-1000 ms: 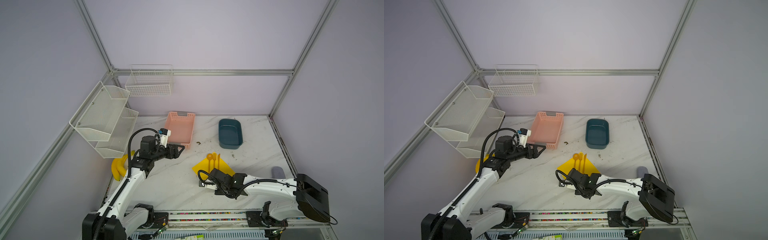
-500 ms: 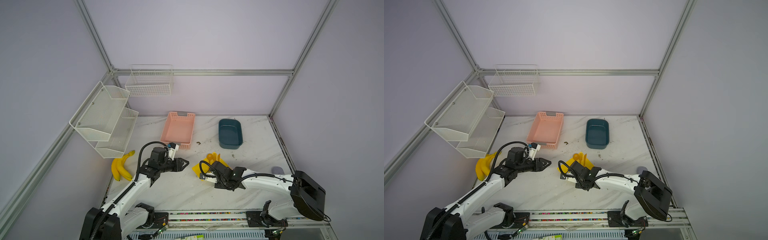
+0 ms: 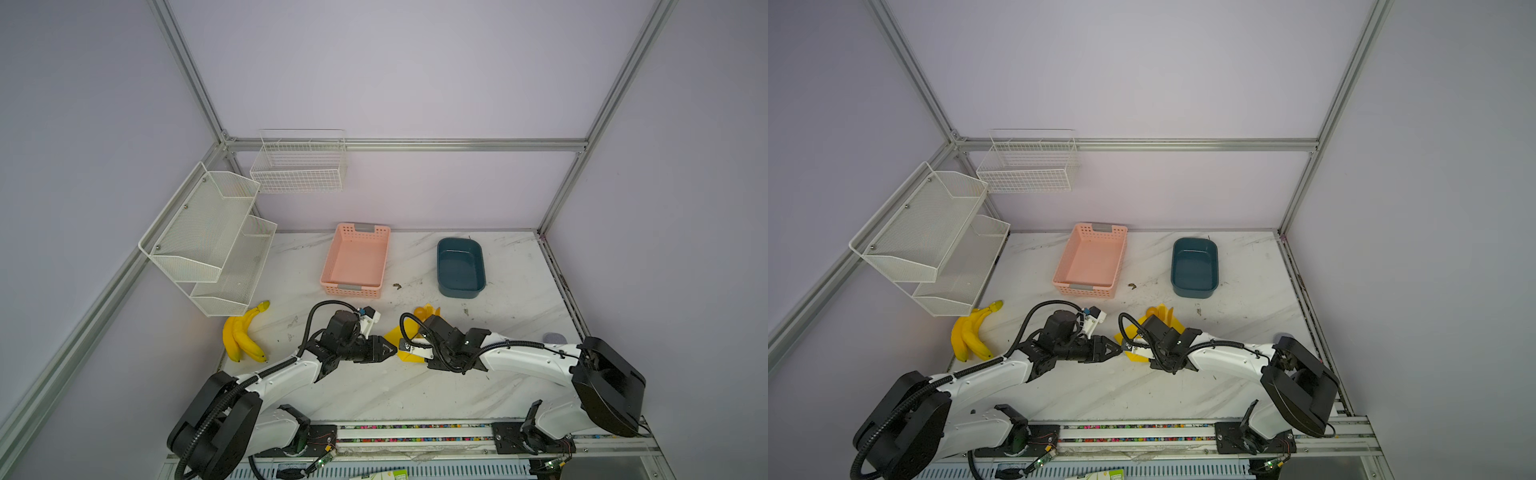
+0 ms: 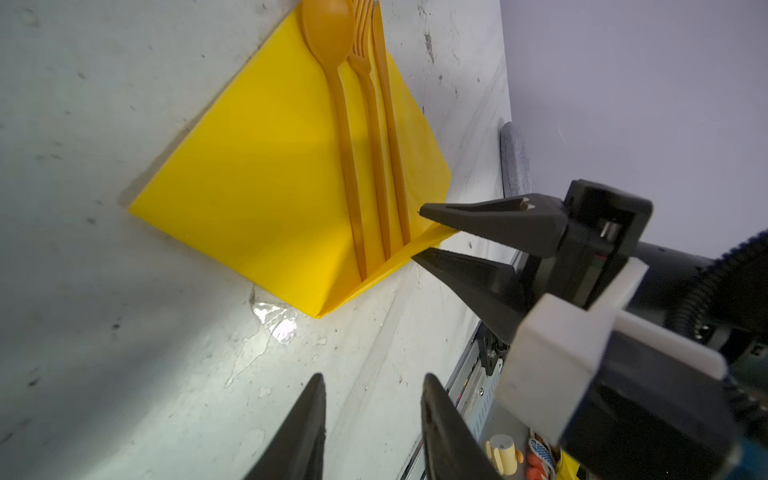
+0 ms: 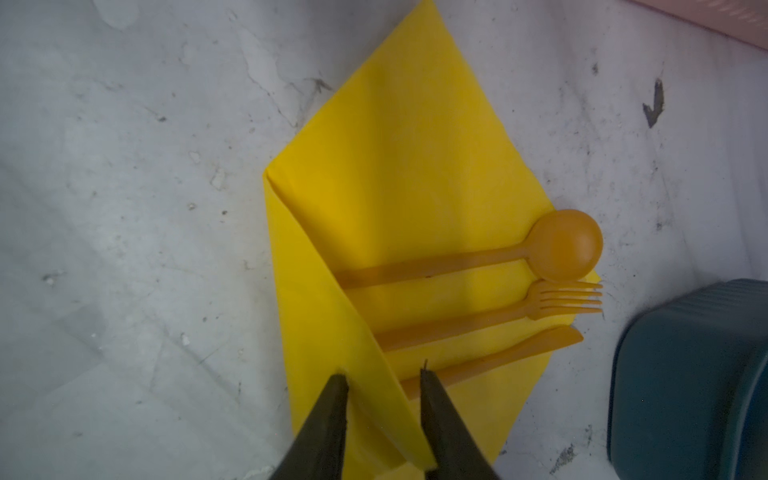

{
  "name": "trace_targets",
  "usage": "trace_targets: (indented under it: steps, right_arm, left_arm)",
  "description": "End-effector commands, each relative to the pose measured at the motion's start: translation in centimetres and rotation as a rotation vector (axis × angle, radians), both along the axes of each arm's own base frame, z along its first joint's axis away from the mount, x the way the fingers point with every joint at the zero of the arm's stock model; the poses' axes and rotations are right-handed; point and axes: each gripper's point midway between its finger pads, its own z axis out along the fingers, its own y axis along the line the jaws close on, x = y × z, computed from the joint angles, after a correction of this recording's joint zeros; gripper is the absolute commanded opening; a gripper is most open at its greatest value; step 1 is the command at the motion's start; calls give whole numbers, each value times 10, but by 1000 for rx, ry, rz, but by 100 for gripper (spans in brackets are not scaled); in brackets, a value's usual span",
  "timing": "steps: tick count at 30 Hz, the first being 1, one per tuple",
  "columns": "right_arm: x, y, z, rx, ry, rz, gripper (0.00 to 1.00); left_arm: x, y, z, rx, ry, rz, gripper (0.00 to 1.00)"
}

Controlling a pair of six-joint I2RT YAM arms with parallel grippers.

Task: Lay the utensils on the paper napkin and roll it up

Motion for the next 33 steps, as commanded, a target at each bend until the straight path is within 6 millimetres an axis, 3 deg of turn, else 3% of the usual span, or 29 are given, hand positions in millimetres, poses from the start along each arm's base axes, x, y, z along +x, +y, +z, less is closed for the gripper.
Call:
trace_targets:
  steps: [1,4,10,14,15,22,33]
  right_arm:
    - [11,4,3,25,-38,-25,40]
    - [15,2,3,36,-51,-41,48]
    - [23,-2,0,60,-61,-81,56]
    - [22,-4,-6,71,-55,-96,58]
    - [22,-5,-8,69,-53,-97,58]
    - [27,-8,-14,70,-51,-122,60]
    - [31,-10,-11,85,-41,-132,61]
  left_arm:
    - [-1,-14,5,-63,-9,-11,37]
    - [-2,-21,3,-67,1,-23,35]
    - [-2,-32,-2,-74,18,-26,31]
    - [-4,-43,3,-90,14,-52,30]
    - [-5,-45,-8,-73,42,-53,29]
    - [-2,-61,-7,-103,59,-81,19]
    - [11,-71,-6,-133,58,-53,9]
